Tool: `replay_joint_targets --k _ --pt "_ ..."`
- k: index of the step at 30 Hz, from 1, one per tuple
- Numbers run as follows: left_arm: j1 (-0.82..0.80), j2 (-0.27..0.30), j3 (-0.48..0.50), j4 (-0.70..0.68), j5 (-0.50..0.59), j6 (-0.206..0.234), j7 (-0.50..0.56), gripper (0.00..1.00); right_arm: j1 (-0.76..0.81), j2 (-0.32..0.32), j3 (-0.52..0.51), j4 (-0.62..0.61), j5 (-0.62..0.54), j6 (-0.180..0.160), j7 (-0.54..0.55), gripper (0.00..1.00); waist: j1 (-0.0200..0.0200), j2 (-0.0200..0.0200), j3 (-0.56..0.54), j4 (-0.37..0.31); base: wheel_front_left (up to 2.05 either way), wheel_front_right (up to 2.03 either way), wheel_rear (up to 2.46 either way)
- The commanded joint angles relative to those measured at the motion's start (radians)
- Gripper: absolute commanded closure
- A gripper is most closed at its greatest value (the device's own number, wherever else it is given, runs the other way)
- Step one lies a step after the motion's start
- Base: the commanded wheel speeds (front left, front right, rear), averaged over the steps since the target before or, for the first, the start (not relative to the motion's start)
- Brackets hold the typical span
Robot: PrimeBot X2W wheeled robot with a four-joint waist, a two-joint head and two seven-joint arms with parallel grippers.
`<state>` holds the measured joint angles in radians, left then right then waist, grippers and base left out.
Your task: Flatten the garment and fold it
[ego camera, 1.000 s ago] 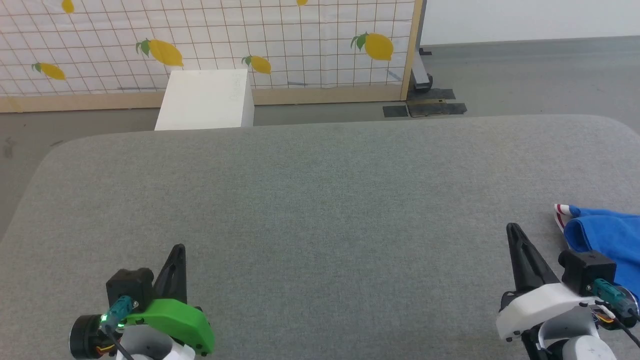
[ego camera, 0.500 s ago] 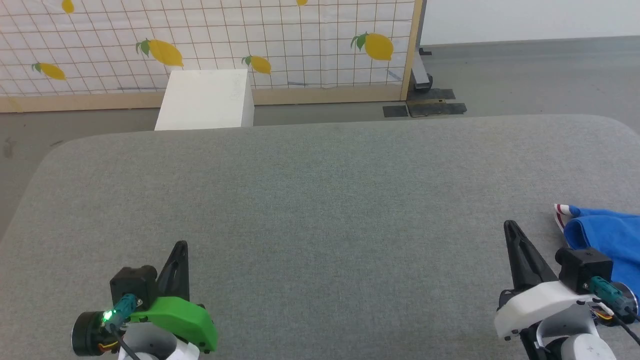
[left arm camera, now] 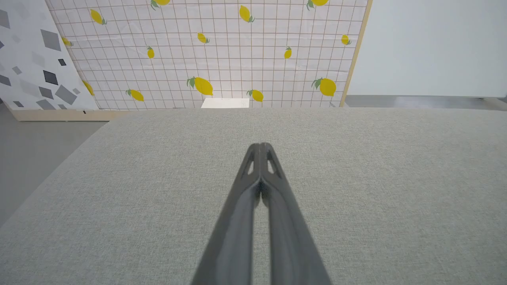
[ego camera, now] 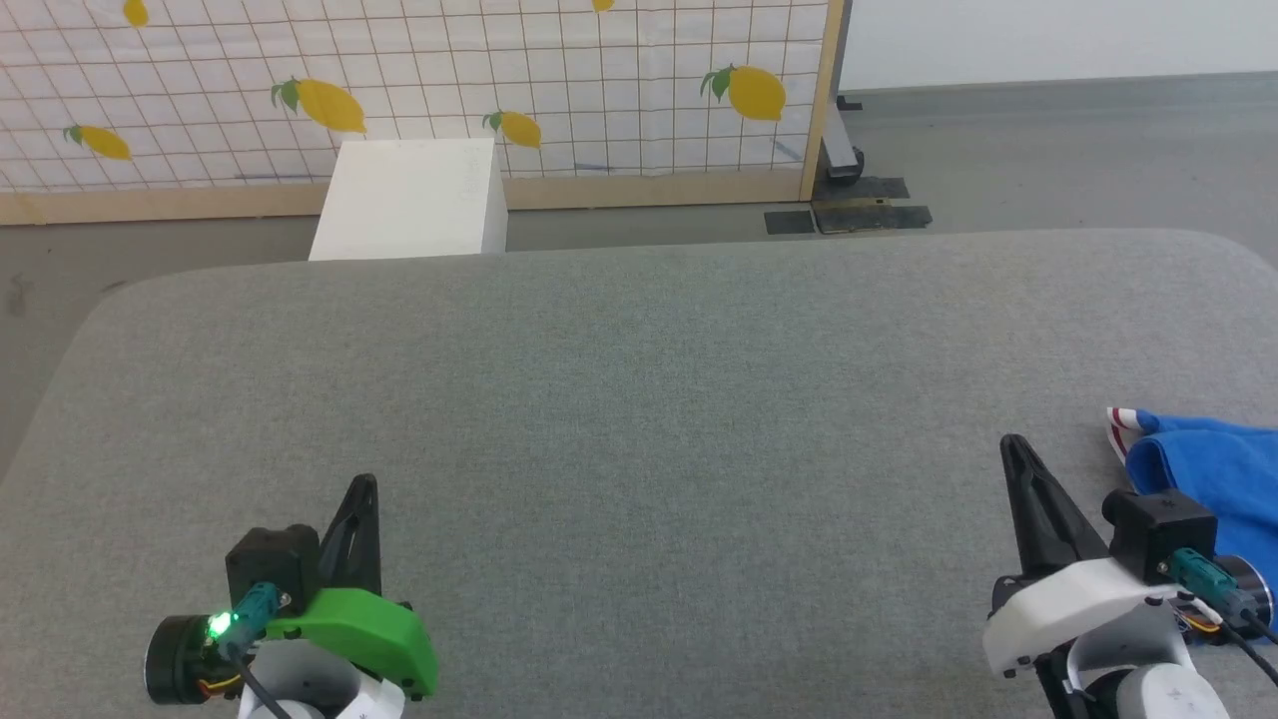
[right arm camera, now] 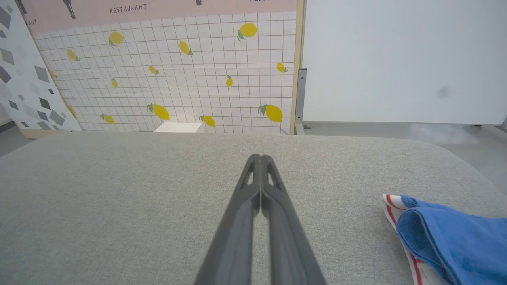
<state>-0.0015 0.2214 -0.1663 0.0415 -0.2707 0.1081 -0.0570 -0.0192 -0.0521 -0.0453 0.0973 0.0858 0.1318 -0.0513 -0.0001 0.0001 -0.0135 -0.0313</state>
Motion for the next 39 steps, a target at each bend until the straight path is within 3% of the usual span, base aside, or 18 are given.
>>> replay_joint_targets --k 1,39 --pt "0.001 -0.01 0.011 -0.005 0.02 -0.008 0.003 1.0 0.009 0.001 0.003 -0.009 -0.011 0.0 0.005 1.0 0.0001 -0.0001 0.006 0.014 0.0 0.0 0.0" --pt "0.001 -0.11 0.107 -0.028 0.176 -0.07 0.036 1.0 0.016 0.001 0.029 -0.064 -0.057 -0.001 0.034 1.0 0.0001 -0.0001 0.011 0.025 0.0 0.0 0.0"
